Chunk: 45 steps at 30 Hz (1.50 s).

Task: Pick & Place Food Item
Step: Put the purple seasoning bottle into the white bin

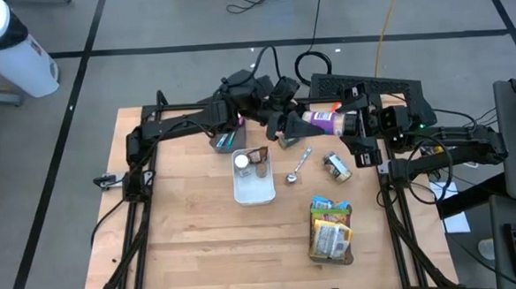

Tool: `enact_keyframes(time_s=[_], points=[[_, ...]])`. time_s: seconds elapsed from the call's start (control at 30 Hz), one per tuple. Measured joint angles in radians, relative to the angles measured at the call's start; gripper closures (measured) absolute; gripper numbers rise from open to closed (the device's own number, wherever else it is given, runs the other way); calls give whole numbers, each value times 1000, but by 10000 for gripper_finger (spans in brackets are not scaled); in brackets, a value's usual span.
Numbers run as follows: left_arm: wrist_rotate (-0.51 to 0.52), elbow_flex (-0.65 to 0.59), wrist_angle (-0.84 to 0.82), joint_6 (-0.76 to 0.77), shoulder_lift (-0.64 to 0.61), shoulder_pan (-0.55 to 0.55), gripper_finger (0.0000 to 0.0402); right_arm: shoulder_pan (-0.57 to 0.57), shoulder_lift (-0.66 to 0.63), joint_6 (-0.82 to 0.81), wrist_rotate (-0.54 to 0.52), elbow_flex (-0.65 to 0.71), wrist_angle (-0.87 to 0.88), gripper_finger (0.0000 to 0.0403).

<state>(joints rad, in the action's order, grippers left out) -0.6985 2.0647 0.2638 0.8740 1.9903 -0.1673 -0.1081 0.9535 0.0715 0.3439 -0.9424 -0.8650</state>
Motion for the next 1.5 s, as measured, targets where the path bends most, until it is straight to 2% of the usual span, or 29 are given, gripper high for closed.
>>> enact_keyframes(time_s=[0.6, 0.73, 0.9, 1.33, 1.5], points=[[-8, 1, -1, -50, 0, 5, 188, -1, 0, -48, 0, 0, 8, 150], [-9, 1, -1, -51, 0, 5, 188, -1, 0, -48, 0, 0, 9, 164], [-9, 1, -3, -48, 0, 5, 188, -2, 1, -48, -2, 0, 10, 200], [15, 3, -31, -40, -3, 3, 187, -2, 0, -101, -6, 1, 2, 201], [14, 5, -28, -38, -4, -6, 183, -2, -6, -105, -15, -38, 73, 201]])
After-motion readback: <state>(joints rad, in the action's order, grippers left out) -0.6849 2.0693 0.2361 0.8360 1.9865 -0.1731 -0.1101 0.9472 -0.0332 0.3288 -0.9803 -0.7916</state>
